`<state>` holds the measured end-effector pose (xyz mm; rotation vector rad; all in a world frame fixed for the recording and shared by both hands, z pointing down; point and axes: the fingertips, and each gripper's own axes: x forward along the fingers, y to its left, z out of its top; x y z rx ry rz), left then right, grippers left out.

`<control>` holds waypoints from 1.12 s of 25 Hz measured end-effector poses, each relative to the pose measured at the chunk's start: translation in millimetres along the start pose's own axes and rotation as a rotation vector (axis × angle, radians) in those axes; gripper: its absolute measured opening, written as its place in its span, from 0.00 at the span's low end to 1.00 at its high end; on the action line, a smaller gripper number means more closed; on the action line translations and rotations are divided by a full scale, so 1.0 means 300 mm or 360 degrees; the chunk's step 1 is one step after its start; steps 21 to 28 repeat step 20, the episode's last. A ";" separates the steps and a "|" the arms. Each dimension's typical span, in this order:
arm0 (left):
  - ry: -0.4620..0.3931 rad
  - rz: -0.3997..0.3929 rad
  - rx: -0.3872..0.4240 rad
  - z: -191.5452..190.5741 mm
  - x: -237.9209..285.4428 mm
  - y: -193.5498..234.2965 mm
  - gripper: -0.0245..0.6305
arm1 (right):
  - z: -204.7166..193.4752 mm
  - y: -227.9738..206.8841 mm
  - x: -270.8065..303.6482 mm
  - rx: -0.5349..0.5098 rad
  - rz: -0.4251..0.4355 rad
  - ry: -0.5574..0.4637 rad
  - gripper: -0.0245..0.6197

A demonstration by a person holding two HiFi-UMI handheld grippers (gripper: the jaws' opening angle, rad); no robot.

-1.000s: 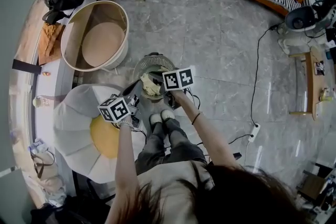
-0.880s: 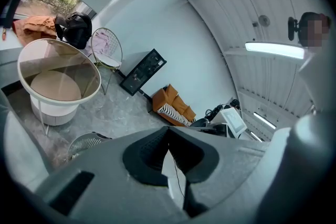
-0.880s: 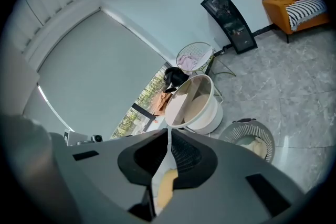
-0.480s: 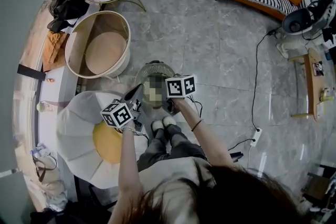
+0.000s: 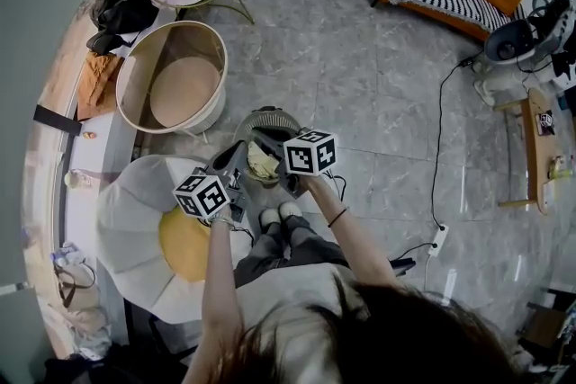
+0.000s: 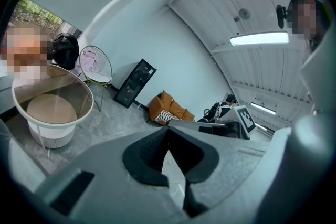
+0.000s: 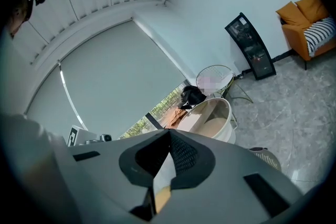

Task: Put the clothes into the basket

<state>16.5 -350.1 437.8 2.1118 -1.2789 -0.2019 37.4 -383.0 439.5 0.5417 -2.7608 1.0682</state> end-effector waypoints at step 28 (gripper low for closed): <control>-0.0040 0.0005 0.0126 0.060 -0.006 -0.023 0.05 | 0.056 0.047 -0.008 -0.0261 -0.0021 -0.0019 0.05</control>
